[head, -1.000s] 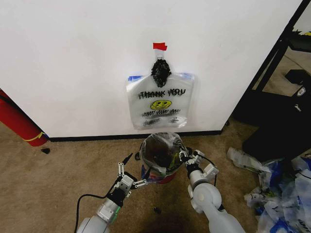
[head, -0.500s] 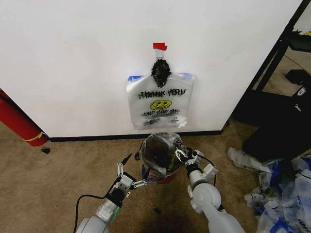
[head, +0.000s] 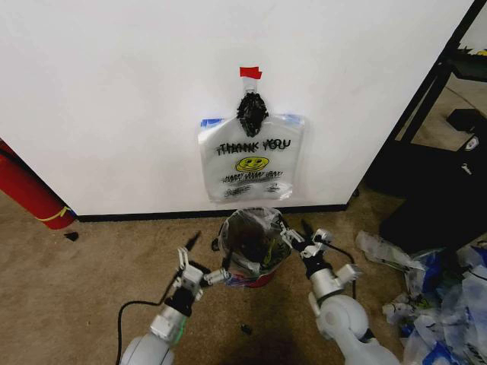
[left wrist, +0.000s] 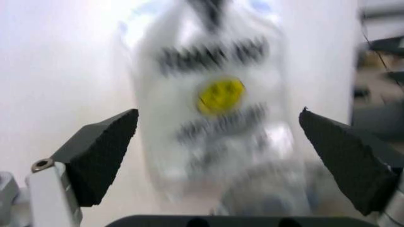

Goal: Pick up the garbage bag from the wall and place it over the trash bin.

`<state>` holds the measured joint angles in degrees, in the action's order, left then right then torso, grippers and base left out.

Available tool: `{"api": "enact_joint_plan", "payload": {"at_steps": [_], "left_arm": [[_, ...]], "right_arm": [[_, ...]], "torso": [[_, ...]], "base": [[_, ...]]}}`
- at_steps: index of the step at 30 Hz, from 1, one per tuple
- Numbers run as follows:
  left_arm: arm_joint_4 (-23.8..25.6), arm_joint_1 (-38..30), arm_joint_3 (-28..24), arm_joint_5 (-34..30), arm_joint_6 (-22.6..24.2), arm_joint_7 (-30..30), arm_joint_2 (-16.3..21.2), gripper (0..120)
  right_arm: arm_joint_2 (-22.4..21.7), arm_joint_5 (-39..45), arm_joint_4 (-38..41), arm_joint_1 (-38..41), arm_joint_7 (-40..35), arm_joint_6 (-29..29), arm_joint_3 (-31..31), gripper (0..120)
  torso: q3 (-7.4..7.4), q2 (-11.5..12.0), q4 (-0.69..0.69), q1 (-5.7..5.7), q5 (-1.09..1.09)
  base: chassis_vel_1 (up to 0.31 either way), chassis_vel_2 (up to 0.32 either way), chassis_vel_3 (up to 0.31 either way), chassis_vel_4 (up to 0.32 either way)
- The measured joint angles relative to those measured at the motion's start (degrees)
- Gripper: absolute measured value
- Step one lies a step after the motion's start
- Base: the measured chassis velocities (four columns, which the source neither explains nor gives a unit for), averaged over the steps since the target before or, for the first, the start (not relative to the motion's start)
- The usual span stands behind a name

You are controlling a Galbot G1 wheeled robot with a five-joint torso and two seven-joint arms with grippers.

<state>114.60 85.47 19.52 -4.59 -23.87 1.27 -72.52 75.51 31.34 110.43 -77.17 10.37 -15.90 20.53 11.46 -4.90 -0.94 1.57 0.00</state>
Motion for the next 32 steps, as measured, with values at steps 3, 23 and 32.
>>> {"api": "enact_joint_plan", "payload": {"at_steps": [3,23,32], "left_arm": [[5.1,0.0,1.7,-5.7,2.0,-1.2,-0.8,100],[13.7,-0.5,10.8,-14.2,9.0,-1.0,-1.9,100],[13.2,0.5,9.6,-13.0,10.2,-1.3,-0.3,100]], "right_arm": [[4.0,-14.3,5.1,-4.1,-2.8,-7.4,5.0,100],[15.9,-26.9,20.4,-22.1,-4.1,-9.2,15.5,100],[16.6,-32.3,21.2,-23.7,-3.8,-8.2,14.4,100]], "torso": [[0.00,0.0,-0.01,0.00,0.00],[0.00,0.0,0.00,0.00,-0.01],[0.00,0.0,0.00,0.00,-0.01]], "base": [[0.000,0.000,0.000,0.000],[0.000,0.000,0.000,0.000],[0.000,0.000,0.000,0.000]]}}
